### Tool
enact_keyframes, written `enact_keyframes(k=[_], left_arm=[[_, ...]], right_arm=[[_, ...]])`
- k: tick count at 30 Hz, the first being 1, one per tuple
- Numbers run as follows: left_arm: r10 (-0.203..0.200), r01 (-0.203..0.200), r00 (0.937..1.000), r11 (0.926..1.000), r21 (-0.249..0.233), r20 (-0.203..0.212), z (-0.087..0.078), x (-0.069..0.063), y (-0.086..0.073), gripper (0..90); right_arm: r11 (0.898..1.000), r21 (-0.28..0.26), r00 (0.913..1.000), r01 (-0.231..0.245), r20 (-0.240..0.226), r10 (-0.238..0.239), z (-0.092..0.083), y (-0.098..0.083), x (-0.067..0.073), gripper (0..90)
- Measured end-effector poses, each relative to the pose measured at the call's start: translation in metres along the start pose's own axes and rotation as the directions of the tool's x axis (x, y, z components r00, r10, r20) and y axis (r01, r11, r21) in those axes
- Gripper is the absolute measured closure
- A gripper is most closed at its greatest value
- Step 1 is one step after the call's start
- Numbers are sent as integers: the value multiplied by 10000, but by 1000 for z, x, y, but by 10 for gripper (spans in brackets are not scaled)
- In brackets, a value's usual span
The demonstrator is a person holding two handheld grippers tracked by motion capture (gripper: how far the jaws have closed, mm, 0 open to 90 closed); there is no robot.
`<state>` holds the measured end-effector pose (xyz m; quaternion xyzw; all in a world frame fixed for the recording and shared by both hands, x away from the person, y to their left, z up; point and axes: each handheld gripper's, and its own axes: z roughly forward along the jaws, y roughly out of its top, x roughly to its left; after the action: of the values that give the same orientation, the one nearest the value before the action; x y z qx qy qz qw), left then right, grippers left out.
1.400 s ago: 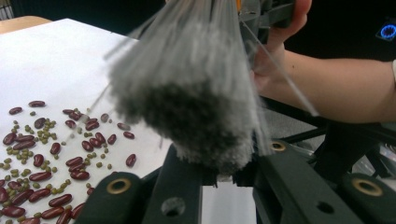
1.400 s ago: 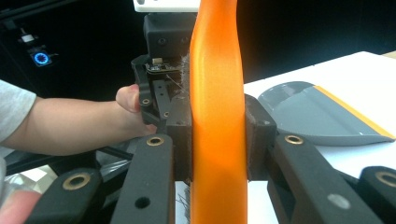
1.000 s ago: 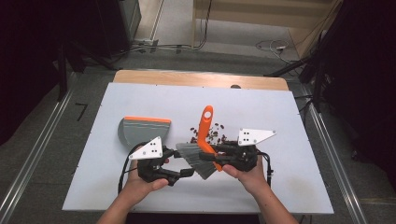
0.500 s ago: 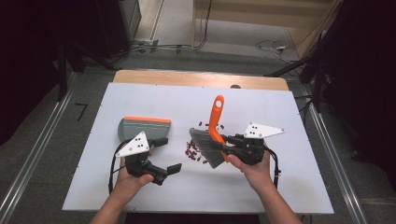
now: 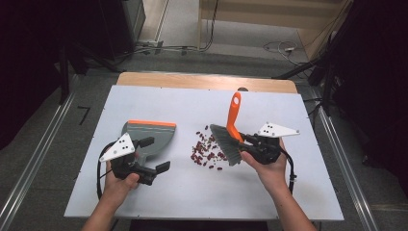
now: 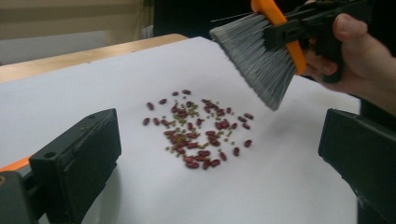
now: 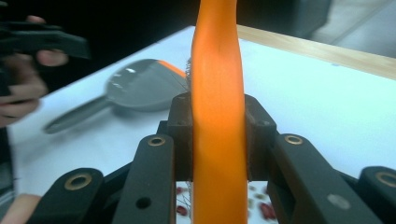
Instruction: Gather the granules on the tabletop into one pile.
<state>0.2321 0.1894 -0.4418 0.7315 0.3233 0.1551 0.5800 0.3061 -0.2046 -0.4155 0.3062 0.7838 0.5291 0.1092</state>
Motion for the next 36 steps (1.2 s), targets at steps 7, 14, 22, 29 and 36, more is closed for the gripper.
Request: enact_keyframes(k=[7, 14, 22, 29, 36], left_arm=[[-120, 123, 9983, 9999, 47, -569, -11, 9, -6, 0], [-61, 68, 9932, 10000, 52, -1164, -22, 15, -10, 0], [-134, 130, 9918, 9999, -38, -1267, -28, 22, -13, 0], [-56, 74, 9910, 9999, 128, -1338, -28, 24, -15, 0], [-162, 172, 9917, 9998, 69, -1279, -30, 25, -16, 0]], right_arm=[[9973, 728, 9924, -48, 1234, -42, -5, 6, -15, 687], [9860, 1564, 9748, -578, 2221, 219, 0, 10, -38, 687], [9559, 2896, 9440, -490, 3261, -504, 18, 21, -57, 687], [9047, 4240, 9172, -410, 3751, -1342, 58, 30, -72, 687], [8527, 5220, 8881, 201, 3825, -2550, 92, 38, -72, 687]])
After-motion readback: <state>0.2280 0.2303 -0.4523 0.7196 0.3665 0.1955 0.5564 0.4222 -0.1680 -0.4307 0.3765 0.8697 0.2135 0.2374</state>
